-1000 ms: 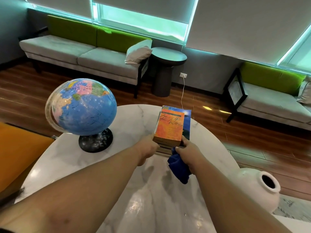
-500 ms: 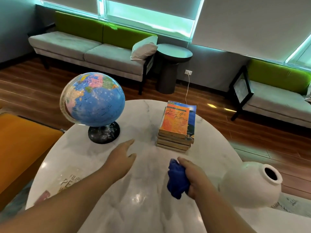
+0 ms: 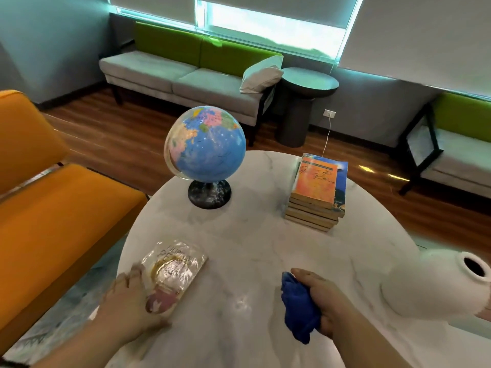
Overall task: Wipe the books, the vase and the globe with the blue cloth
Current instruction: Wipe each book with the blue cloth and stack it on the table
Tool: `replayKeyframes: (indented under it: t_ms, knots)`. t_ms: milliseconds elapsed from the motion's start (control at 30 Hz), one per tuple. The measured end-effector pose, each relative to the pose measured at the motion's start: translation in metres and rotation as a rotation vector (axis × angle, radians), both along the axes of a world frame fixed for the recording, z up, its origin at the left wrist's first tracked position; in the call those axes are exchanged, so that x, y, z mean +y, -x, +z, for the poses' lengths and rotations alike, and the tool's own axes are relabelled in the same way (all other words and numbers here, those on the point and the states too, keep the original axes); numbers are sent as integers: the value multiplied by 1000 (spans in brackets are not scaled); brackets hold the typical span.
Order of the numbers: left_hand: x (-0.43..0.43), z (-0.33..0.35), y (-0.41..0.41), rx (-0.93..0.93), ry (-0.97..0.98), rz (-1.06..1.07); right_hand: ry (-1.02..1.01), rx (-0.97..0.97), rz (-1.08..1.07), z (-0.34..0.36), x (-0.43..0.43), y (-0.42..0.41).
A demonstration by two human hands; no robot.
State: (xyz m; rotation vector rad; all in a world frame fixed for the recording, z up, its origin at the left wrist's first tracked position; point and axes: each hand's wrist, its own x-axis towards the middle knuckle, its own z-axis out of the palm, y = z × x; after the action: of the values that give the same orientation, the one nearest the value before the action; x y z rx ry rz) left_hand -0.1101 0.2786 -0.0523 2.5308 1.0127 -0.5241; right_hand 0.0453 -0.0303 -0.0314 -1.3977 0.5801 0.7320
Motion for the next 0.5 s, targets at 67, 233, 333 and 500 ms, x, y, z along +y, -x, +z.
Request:
replayKeyframes:
  t_ms: [67, 233, 333, 500]
  knots:
    - [0, 0, 2, -19, -11, -21, 4, -3, 5, -1, 0, 3]
    - [-5, 1, 1, -74, -35, -85, 4, 5, -27, -1, -8, 15]
    - [-26, 1, -14, -108, 18, -157, 16, 2, -64, 1, -18, 20]
    - [-87, -8, -46, -180, -13, -397, 70, 14, -92, 0, -38, 25]
